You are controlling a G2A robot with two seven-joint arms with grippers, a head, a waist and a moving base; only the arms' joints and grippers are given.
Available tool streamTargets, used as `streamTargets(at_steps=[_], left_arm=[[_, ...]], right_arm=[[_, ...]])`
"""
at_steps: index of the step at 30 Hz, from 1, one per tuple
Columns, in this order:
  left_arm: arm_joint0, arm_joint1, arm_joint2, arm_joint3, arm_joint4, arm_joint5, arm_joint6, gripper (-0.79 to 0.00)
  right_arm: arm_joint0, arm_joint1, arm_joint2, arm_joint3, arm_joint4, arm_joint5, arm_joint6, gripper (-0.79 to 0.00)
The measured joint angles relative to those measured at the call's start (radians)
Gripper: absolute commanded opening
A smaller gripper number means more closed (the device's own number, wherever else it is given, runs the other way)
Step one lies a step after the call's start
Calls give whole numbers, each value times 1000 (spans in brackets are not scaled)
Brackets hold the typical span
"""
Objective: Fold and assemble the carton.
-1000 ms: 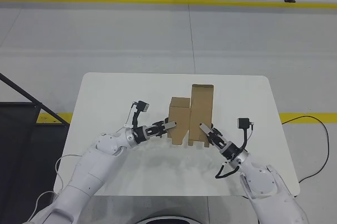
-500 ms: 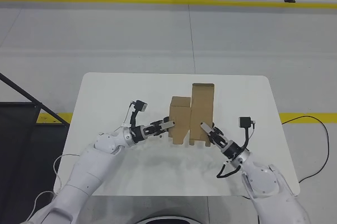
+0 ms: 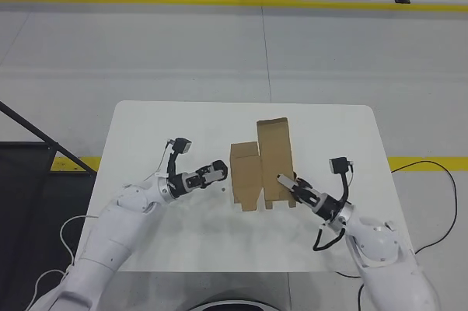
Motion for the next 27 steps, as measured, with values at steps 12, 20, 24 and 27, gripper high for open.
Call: streamTargets(at_steps=[12, 20, 24, 27], left_arm=[[20, 36, -2, -25, 32, -30, 31, 0], [20, 36, -2, -25, 32, -30, 31, 0], [26, 36, -5, -33, 34, -22, 43, 0], [48, 38, -24, -53, 27, -26, 105, 0]], right_arm=[[12, 8, 4, -6, 28, -10, 92, -785], [12, 8, 4, -6, 28, -10, 92, -785], [11, 8, 4, -6, 28, -9, 92, -785], [1, 6, -8, -12, 29, 9, 75, -785]])
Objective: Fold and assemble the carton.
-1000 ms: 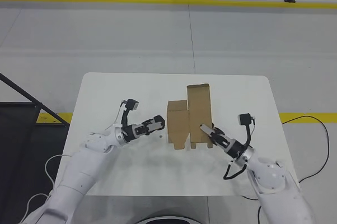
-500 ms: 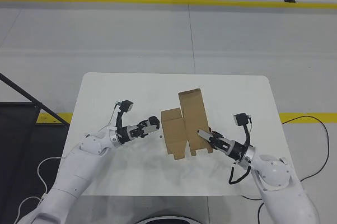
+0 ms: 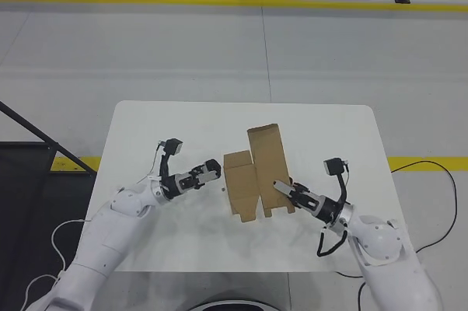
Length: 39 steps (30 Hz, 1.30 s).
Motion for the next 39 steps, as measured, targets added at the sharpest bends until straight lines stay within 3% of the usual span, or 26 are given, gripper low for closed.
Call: streamTargets(at_steps=[5, 14, 28, 35, 39], left_arm=[[3, 2, -14, 5, -51, -34, 25, 0], [-73, -6, 57, 37, -99, -51, -28, 0], [-81, -5, 68, 51, -95, -46, -30, 0], [-66, -18, 74, 4, -31, -51, 116, 0], [-79, -30, 97, 18, -39, -83, 142, 0]], right_arm=[[-7, 3, -7, 7, 38, 5, 35, -785], [-5, 11, -5, 30, 121, -28, 136, -785], [-6, 12, -4, 30, 121, -27, 137, -785], [-15, 12, -30, 9, 98, -7, 112, -785], [-13, 12, -40, 8, 101, -5, 116, -785]])
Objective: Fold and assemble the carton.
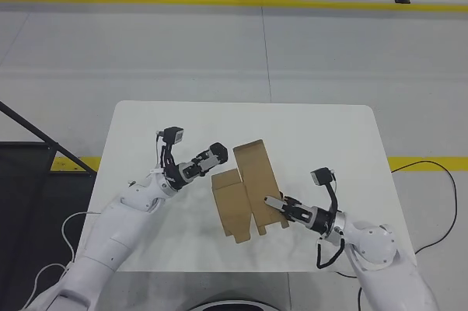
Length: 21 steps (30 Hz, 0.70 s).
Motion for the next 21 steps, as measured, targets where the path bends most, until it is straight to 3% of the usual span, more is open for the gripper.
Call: streamTargets(at_steps=[4, 9, 12, 15, 21], left_arm=[[-23, -11, 28, 29, -5, -19, 1, -43], [-46, -25, 57, 52, -15, -23, -2, -172], [-53, -31, 66, 58, -14, -23, -9, -311], [-57, -36, 71, 62, -12, -23, -15, -379], [-62, -41, 70, 68, -10, -23, -35, -428]], right_arm=[[2, 1, -7, 0, 5, -1, 4, -785], [6, 3, -15, 4, 9, -2, 11, -785], [9, 3, -20, 6, 9, -2, 11, -785], [13, 4, -24, 10, 8, -1, 11, -785], [21, 6, -29, 17, 8, 1, 8, -785]])
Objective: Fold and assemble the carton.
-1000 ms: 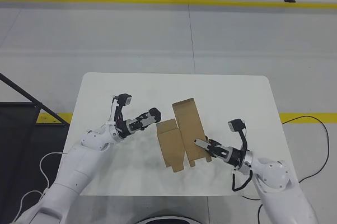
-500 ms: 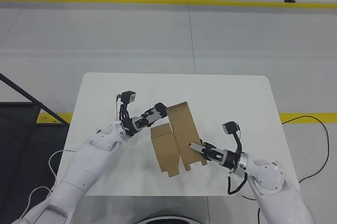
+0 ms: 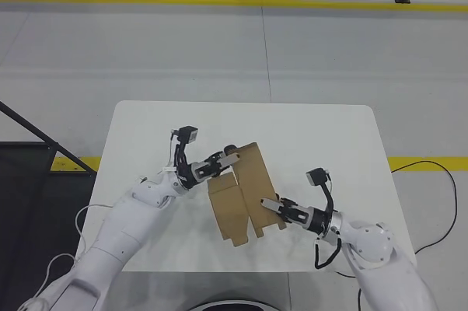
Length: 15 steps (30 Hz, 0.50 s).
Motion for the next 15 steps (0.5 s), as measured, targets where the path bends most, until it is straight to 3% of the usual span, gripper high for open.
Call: streamTargets(at_steps=[10, 15], left_arm=[[-7, -4, 0, 13, -5, 0, -68, -462], [-8, -4, -3, 17, -11, 0, -82, -514]], right_arm=[[3, 4, -2, 0, 4, 0, -1, -785], [3, 6, -3, -4, 3, 1, -2, -785]])
